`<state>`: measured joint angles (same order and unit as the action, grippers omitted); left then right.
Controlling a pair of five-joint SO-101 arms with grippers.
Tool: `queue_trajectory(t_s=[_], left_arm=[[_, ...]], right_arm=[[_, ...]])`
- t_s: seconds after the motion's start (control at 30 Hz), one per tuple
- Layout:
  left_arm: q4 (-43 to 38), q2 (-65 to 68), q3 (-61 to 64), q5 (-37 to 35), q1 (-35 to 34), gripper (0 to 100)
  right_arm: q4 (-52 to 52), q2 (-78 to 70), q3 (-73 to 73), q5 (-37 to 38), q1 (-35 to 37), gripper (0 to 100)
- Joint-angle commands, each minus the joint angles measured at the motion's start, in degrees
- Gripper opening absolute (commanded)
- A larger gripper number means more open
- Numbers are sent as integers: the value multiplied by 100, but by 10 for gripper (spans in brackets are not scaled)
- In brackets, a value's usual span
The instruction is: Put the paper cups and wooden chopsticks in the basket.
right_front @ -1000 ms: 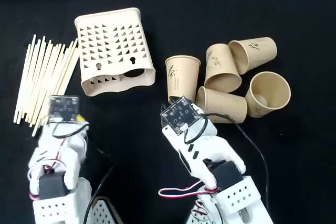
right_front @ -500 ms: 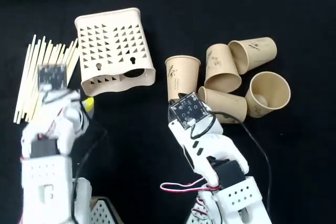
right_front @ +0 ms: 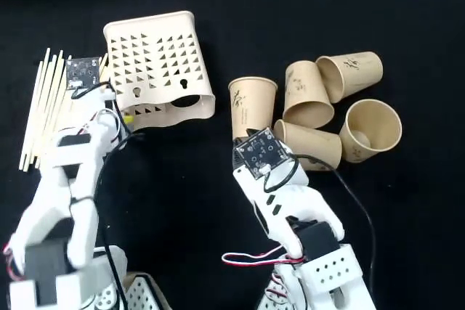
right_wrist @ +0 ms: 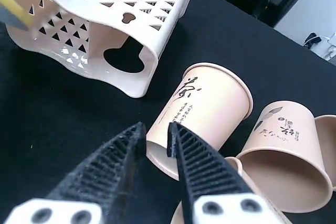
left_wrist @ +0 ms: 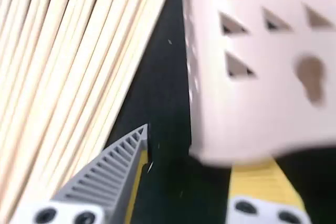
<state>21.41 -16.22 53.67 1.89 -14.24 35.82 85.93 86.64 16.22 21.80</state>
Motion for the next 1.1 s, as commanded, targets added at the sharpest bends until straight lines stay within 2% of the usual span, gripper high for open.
queue_trajectory(t_s=[0.0,0.3,0.47,0.7,0.9,1.07], left_arm=[[-826,659,-435,-853,101,234],[-818,703,-655,-879,453,29],[-624,598,-655,-738,444,28],[1749,-1108,-945,-747,831,29],[3068,-2593,-1323,-765,1007,29],[4404,-3341,-2026,-923,1033,29]], right_arm=[[-149,92,-163,-18,-62,85],[-237,92,-154,-18,-62,85],[-237,92,-154,-18,-62,85],[-246,92,-171,-35,-62,88],[-246,92,-171,-35,-62,88],[-211,127,-180,-35,-114,86]])
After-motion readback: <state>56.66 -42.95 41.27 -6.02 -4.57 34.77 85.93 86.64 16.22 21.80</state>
